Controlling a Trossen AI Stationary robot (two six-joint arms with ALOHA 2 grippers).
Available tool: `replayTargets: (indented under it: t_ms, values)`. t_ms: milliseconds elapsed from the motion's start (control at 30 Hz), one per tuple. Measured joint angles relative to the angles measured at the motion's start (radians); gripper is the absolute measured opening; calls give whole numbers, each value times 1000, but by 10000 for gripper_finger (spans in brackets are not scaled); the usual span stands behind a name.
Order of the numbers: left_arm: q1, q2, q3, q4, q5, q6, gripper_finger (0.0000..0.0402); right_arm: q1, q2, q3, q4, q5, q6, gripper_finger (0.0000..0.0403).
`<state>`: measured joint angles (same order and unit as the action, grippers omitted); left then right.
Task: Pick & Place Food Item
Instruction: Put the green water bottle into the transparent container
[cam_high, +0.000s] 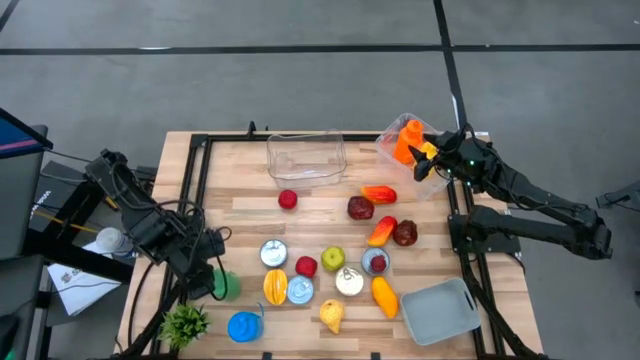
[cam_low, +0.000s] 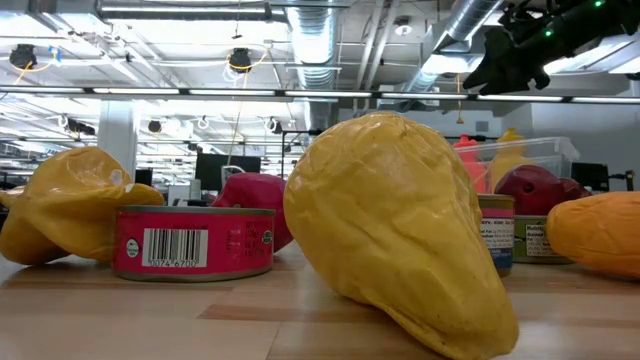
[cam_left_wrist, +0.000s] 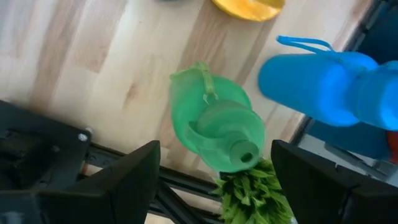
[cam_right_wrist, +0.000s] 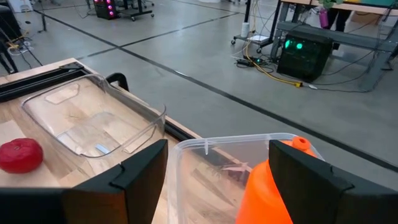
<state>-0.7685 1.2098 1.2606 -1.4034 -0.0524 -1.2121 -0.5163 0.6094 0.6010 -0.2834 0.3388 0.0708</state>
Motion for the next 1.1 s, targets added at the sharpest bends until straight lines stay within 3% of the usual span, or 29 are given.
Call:
replayTargets:
  t_ms: [133, 300, 733, 867, 1100]
  values:
    - [0, 1, -35, 9, -4, 1, 296, 0, 0, 0, 0, -1, 0, 271]
    - [0, 2, -86, 58, 100, -1, 296, 0, 0, 0, 0, -1, 0, 271]
    - [0, 0, -89, 40, 105, 1, 291, 0, 0, 0, 1, -1, 0, 271]
    - [0, -1, -88, 20, 105, 10, 258, 0, 0, 0, 1, -1, 0, 271]
    - [1, -1, -87, 17, 110, 37, 163, 0, 0, 0, 1, 0, 0, 271]
